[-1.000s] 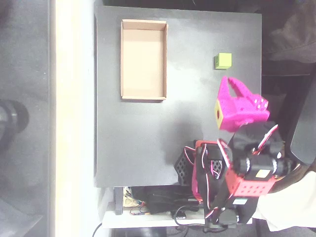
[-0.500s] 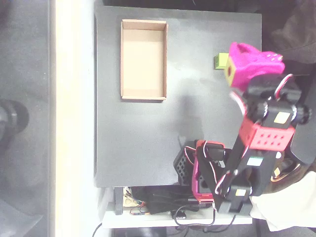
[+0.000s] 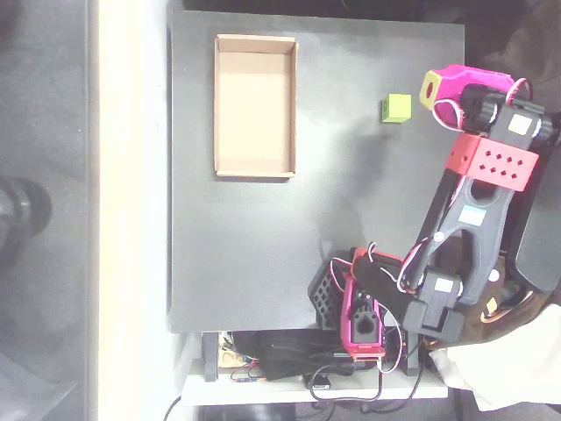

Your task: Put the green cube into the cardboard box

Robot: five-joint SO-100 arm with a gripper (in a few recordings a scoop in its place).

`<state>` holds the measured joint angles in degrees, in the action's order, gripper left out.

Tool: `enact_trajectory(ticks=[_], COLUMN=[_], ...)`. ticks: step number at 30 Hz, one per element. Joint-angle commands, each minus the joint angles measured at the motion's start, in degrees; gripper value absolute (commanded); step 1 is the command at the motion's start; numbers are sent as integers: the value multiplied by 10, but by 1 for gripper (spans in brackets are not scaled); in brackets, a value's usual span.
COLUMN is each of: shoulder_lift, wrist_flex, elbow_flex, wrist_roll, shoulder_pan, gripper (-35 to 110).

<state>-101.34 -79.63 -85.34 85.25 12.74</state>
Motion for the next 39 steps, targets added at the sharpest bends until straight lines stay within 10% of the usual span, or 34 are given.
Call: enact_trajectory(ticks=[1, 39], shoulder_lift=[7, 233], wrist_flex=[8, 11], elbow_flex=[18, 16], wrist_roll=[3, 4], shoulder_pan=[4, -58], gripper=[19, 28])
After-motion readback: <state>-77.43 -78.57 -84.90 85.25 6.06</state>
